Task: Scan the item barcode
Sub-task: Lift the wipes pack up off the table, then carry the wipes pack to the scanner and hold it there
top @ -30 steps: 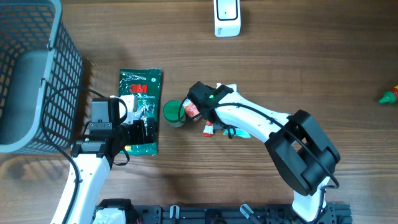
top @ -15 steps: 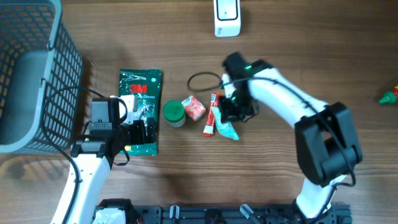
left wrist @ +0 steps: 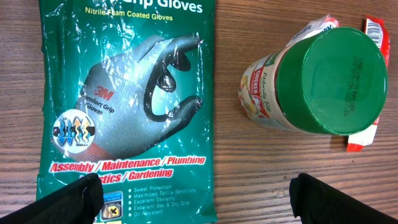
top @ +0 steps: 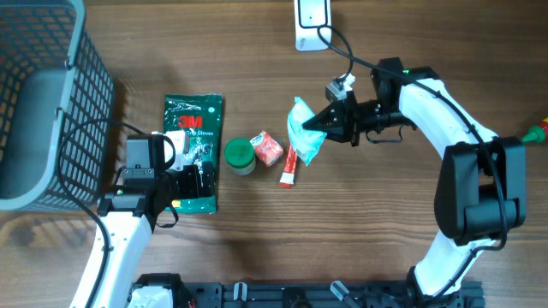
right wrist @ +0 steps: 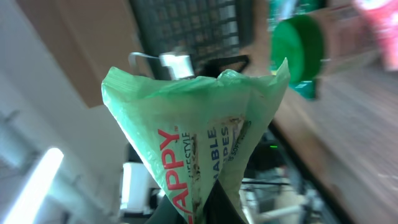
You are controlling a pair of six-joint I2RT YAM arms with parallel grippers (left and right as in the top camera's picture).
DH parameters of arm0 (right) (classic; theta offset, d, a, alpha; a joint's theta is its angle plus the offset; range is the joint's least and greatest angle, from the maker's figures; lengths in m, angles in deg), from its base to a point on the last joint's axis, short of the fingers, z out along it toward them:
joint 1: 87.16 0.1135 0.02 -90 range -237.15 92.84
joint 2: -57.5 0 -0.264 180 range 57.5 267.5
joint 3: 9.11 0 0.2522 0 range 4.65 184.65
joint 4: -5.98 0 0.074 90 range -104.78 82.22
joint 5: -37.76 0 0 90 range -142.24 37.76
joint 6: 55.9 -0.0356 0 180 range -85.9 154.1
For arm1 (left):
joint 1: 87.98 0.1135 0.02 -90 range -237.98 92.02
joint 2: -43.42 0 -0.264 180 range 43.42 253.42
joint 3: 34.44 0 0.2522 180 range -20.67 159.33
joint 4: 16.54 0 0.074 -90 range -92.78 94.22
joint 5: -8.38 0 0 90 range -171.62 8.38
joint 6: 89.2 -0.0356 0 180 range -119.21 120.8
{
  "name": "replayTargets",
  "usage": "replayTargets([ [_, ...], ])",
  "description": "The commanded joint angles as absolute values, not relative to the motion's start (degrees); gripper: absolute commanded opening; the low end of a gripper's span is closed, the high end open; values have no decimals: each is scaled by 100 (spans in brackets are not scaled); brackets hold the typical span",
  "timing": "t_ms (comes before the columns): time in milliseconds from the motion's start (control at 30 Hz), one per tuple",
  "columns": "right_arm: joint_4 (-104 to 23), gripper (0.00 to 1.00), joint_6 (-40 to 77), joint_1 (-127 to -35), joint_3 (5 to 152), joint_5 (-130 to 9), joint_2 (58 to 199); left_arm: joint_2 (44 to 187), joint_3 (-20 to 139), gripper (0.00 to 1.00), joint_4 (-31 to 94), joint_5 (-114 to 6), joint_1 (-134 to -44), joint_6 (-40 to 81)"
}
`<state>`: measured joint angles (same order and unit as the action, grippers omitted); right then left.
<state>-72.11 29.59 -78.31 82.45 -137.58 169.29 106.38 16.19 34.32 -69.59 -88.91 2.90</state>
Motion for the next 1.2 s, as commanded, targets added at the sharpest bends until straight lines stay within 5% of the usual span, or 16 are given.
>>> replayTargets([
  [0,-7233,4,2507,-7818,8253,-14521,16865,10653,1617,100,3415,-6968,-8845,343],
  [233,-6969,4,2655,-7818,8253,-12208,16857,10653,1617,100,3415,-6968,-8845,343],
  [500,-6897,4,2662,-7818,8253,-12558,16568,10653,1617,100,3415,-6968,-8845,343],
  [633,-6739,4,2622,-7818,8253,-11432,16564,10653,1619,100,3415,-6968,-8845,343],
  [833,-7410,4,2456,-7818,8253,-13913,16564,10655,1617,100,3415,-6968,-8845,343],
  [1167,-8243,4,1742,-7812,8253,-14381,16564,10653,1617,100,3415,-6968,-8845,343],
])
